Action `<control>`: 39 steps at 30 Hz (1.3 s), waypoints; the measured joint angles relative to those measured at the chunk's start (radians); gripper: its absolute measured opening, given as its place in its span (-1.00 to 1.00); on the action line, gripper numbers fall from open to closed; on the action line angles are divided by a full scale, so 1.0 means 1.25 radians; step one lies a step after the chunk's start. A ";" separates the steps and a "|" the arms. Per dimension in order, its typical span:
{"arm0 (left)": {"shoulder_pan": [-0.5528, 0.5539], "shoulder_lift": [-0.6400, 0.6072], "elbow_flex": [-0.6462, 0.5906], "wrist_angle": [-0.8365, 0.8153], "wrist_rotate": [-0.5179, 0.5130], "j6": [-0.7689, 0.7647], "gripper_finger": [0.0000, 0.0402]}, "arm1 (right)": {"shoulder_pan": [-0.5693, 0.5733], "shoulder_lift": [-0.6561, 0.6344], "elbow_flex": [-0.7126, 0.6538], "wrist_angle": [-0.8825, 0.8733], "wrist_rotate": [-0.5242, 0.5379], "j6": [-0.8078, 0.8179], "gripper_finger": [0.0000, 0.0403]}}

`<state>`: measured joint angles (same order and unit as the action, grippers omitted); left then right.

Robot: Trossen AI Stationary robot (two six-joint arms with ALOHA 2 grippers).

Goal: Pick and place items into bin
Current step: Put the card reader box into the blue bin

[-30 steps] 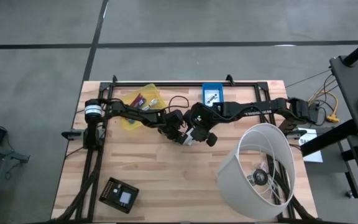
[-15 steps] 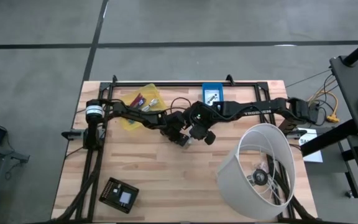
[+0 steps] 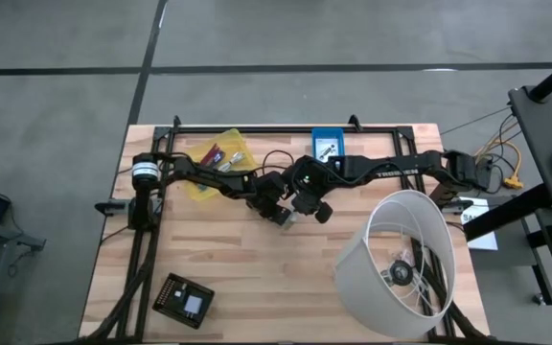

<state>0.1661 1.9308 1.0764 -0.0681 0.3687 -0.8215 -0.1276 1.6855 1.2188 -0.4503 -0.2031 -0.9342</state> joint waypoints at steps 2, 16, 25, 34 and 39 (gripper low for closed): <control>0.000 0.000 0.000 0.000 0.000 0.000 -0.95 | 0.000 -0.001 0.002 0.000 0.000 0.010 0.00; -0.001 -0.001 -0.002 0.000 0.004 0.000 -0.95 | 0.000 -0.006 0.003 0.000 -0.002 0.014 0.00; -0.003 -0.002 -0.002 0.001 0.004 -0.001 -0.95 | -0.008 -0.012 -0.011 -0.203 -0.006 -0.052 0.00; -0.003 -0.002 -0.002 0.047 0.002 -0.007 -0.95 | -0.012 -0.012 -0.107 -0.264 -0.006 -0.072 0.00; -0.003 -0.003 0.004 0.088 0.000 -0.008 -0.95 | -0.011 -0.012 -0.168 -0.261 -0.006 -0.071 0.00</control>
<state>0.1619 1.9274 1.0811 0.0418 0.3683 -0.8310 -0.1413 1.6711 1.0090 -0.7769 -0.2107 -1.0235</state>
